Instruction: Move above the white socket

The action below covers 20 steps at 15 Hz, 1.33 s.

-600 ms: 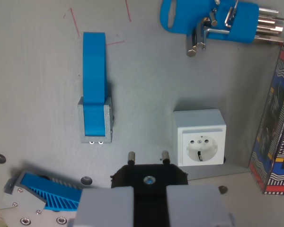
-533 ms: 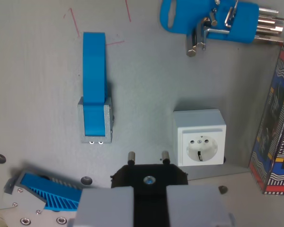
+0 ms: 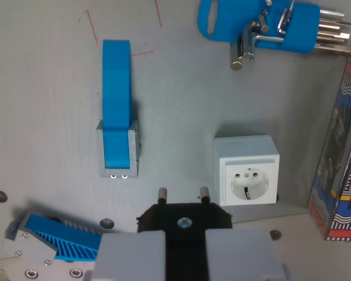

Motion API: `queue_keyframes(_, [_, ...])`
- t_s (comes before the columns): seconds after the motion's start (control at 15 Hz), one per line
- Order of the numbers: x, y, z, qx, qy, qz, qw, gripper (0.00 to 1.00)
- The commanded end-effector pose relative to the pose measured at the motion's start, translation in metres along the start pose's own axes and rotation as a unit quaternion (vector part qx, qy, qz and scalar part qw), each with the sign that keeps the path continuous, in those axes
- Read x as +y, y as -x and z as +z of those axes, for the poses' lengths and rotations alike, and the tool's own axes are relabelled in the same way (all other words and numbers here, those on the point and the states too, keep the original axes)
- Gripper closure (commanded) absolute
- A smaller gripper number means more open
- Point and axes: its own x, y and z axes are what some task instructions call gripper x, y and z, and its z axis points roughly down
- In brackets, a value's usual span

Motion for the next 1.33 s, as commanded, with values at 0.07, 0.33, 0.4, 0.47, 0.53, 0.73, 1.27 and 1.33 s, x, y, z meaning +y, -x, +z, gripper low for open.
queue_keyframes(0.07, [0.001, 0.002, 0.002, 0.001, 0.000, 0.000, 1.0000, 1.00])
queue_keyframes(0.33, [0.004, 0.006, 0.009, 0.007, -0.002, -0.002, 1.0000, 1.00])
queue_keyframes(0.4, [0.005, 0.007, 0.011, 0.009, -0.002, -0.002, 1.0000, 1.00])
queue_keyframes(0.47, [0.006, 0.009, 0.013, 0.014, -0.003, -0.003, 0.9999, 1.00])
queue_keyframes(0.53, [0.007, 0.010, 0.016, 0.019, -0.005, -0.004, 0.9998, 1.00])
queue_keyframes(0.73, [0.011, 0.016, 0.024, 0.030, -0.007, -0.007, 0.9995, 1.00])
queue_keyframes(1.27, [0.023, 0.033, 0.051, 0.040, -0.010, -0.014, 0.9991, 1.00])
queue_keyframes(1.33, [0.024, 0.035, 0.055, 0.040, -0.010, -0.013, 0.9991, 1.00])
